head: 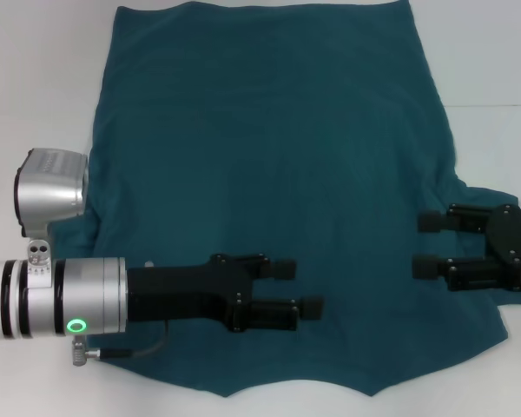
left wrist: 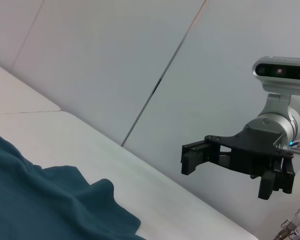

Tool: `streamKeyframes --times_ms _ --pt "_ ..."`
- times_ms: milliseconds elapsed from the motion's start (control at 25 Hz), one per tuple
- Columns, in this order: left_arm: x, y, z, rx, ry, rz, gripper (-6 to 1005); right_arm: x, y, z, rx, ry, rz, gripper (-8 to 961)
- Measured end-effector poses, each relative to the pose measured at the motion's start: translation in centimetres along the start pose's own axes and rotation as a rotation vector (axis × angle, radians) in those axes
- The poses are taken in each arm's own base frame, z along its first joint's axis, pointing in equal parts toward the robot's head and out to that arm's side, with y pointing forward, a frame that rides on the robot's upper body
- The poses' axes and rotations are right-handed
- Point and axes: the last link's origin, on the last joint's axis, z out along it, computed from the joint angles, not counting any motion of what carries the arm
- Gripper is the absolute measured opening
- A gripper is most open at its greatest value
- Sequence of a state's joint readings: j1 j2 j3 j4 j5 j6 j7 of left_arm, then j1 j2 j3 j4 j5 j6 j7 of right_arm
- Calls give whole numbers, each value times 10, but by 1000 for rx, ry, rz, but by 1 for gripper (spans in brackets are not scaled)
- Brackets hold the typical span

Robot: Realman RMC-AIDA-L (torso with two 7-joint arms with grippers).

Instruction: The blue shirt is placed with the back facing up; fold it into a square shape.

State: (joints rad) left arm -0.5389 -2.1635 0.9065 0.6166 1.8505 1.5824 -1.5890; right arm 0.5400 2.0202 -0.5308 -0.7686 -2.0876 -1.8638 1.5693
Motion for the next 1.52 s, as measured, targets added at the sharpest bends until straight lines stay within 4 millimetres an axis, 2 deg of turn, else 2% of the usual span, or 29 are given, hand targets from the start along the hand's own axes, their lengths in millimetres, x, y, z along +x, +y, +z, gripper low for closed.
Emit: streamKeyframes --times_ms 480,840,1160,1360,1520 --pt "0 -1 -1 10 8 -1 875 1 1 0 1 -4 3 913" --pt "3 -10 -18 83 90 -23 876 5 4 1 -7 -14 15 911" --pt "-3 -42 -49 348 200 -102 875 5 4 2 -4 -32 31 910" --pt "-11 -66 -81 570 297 -201 875 5 2 6 9 -43 42 909" --pt "-16 -76 -97 668 331 -235 876 5 1 9 11 -47 53 908"
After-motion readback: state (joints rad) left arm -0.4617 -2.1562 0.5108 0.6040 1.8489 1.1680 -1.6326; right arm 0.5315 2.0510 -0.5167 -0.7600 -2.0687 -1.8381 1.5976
